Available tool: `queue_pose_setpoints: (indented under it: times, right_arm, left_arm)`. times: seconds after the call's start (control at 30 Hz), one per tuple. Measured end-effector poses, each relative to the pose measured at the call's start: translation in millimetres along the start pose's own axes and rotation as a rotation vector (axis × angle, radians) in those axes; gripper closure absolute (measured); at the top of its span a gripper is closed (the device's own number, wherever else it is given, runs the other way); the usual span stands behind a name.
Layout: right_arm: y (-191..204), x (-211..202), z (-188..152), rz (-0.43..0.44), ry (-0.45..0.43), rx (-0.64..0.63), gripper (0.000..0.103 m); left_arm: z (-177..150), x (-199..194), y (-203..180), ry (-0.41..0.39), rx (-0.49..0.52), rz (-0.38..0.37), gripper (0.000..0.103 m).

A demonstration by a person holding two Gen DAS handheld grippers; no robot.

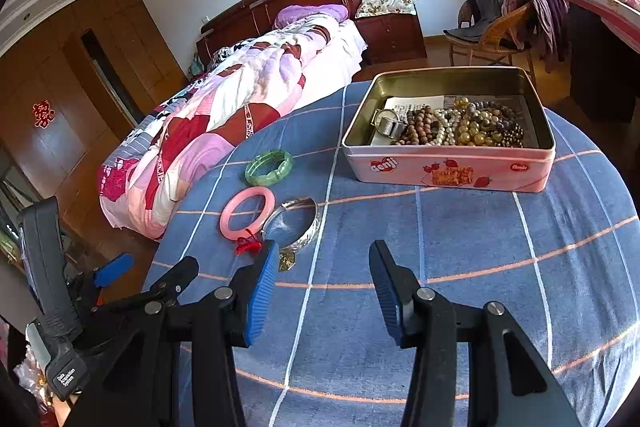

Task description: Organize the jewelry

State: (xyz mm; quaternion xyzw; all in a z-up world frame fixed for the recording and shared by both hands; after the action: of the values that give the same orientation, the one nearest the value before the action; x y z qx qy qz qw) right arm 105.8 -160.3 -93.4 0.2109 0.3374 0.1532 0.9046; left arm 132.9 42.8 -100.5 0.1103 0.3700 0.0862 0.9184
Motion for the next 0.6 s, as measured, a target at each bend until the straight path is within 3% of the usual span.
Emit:
queue_pose_setpoints:
  times: [0.2,0.33,0.6]
  right_arm:
    - [1.2,15.9,-6.7,-0.004,0.05,-0.015,0.055]
    - [-0.5,28.5,-13.1,0.001,0.093,-0.014,0.055]
    - [11.3,70.1,-12.6,0.029,0.171,-0.052,0.055]
  left_arm:
    - [0.8,2.5,3.7,-0.021,0.009,0.025,0.001]
    - [-3.7,10.5,13.5,-0.012,-0.005,-0.033,0.001]
    - [-9.8,32.8,48.5,0.034,-0.148,-0.09,0.001]
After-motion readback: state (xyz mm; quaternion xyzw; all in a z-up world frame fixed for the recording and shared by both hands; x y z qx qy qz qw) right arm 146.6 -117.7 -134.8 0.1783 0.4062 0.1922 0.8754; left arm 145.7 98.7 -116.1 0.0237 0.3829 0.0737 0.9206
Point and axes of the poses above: each gripper's, at about its wrist camera, not at the fingertips, and x roughly the way its jaws point, y to its left, z to its top, the point moved 5 cm from there along x, roughly the way its jaws point, and after that the axes turned 14 degrees about z, right-handed, at the moved point
